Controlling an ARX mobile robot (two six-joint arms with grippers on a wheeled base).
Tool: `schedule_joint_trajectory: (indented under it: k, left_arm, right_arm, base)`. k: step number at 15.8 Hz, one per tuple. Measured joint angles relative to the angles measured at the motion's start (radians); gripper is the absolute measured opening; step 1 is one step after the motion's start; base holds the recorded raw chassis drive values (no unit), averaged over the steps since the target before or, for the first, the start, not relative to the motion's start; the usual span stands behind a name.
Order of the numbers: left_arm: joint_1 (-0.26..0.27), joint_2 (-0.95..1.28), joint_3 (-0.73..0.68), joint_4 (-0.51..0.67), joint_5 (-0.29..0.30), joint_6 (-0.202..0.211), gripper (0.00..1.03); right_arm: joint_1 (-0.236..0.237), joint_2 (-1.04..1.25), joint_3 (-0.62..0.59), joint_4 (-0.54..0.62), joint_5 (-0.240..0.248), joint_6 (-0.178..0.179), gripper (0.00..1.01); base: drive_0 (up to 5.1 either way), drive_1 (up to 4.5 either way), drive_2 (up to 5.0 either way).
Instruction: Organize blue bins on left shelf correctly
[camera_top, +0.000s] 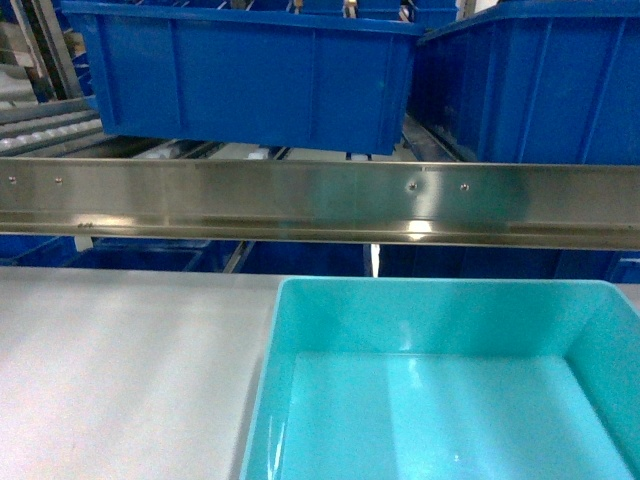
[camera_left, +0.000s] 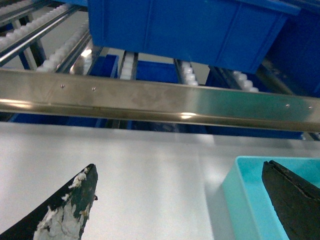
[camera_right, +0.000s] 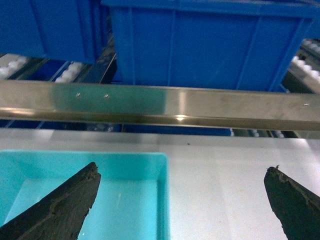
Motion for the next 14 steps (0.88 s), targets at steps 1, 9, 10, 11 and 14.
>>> schedule_joint_trajectory:
  k: [1, 9, 10, 11, 14]
  left_arm:
    - [-0.022, 0.054, 0.154, -0.134, 0.004, -0.007, 0.98]
    - [-0.026, 0.221, 0.54, -0.504, -0.027, 0.0, 0.98]
    - [-0.041, 0.222, 0.537, -0.492, -0.048, -0.006, 0.98]
    - [-0.094, 0.233, 0.525, -0.499, -0.072, -0.038, 0.98]
    - [-0.301, 0.37, 0.502, -0.471, -0.068, -0.171, 0.98]
  right_arm:
    - [-0.018, 0.051, 0.151, -0.122, 0.021, 0.013, 0.98]
    - [-0.003, 0.154, 0.45, -0.402, 0.055, 0.016, 0.98]
    - [-0.004, 0.156, 0.446, -0.408, 0.037, 0.019, 0.98]
    - [-0.005, 0.171, 0.434, -0.435, 0.02, 0.028, 0.98]
    - [-0.046, 0.264, 0.42, -0.454, -0.031, 0.04, 0.98]
  base:
    - [0.0, 0.0, 0.0]
    - [0.0, 0.0, 0.0]
    - [0.0, 0.0, 0.0]
    - [0.0, 0.0, 0.0]
    - [0.0, 0.0, 0.0]
